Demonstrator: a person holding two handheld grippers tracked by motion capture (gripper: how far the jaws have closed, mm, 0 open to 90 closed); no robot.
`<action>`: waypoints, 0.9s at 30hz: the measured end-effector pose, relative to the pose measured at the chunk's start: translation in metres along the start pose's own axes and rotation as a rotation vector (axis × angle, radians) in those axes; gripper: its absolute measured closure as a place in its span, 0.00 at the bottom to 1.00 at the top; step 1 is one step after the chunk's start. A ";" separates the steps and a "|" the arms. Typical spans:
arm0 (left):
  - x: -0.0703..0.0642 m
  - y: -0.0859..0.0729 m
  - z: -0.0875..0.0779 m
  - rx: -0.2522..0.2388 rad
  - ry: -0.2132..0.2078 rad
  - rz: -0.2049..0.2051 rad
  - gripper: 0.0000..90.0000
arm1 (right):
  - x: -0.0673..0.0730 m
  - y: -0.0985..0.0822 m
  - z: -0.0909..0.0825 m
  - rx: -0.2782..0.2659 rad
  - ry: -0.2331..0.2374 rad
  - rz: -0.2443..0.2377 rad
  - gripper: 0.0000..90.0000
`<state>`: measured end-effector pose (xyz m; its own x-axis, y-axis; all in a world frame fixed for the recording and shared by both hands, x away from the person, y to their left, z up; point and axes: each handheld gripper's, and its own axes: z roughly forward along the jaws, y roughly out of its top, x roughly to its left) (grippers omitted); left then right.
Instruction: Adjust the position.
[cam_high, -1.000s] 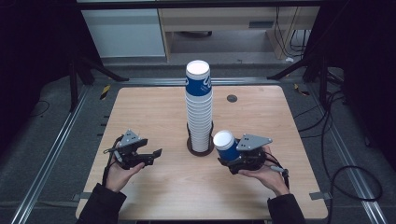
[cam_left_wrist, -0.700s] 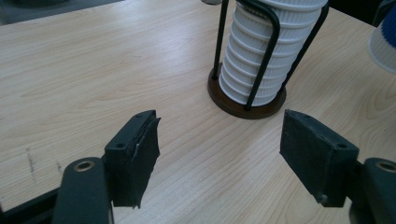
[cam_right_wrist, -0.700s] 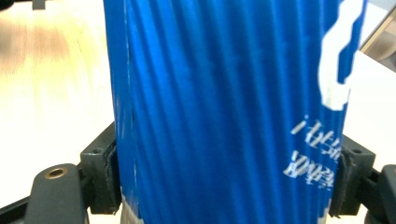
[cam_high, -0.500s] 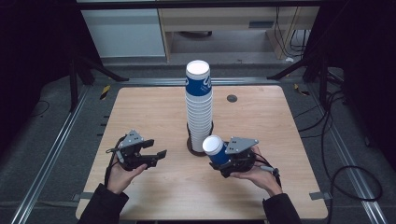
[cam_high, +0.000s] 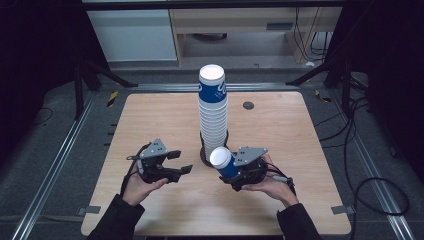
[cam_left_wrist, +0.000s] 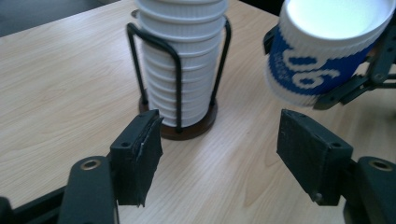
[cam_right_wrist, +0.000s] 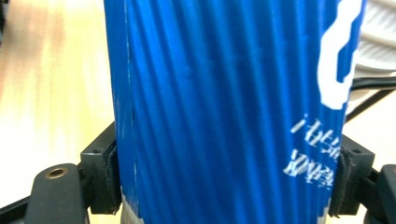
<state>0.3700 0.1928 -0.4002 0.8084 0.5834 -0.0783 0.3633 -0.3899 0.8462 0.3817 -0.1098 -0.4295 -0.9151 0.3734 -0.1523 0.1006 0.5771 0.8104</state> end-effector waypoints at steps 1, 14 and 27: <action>-0.003 -0.001 0.001 0.002 -0.004 0.019 0.34 | 0.001 -0.001 0.000 -0.001 0.005 -0.002 0.22; -0.015 -0.002 0.014 0.036 -0.097 0.042 0.30 | 0.008 -0.006 0.020 0.066 0.050 -0.057 0.22; -0.022 0.000 0.024 0.061 -0.126 0.039 0.24 | 0.015 -0.004 0.036 0.097 0.069 -0.099 0.22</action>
<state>0.3632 0.1628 -0.4110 0.8730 0.4741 -0.1147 0.3545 -0.4552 0.8168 0.3817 -0.0801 -0.4551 -0.9467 0.2626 -0.1868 0.0428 0.6772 0.7346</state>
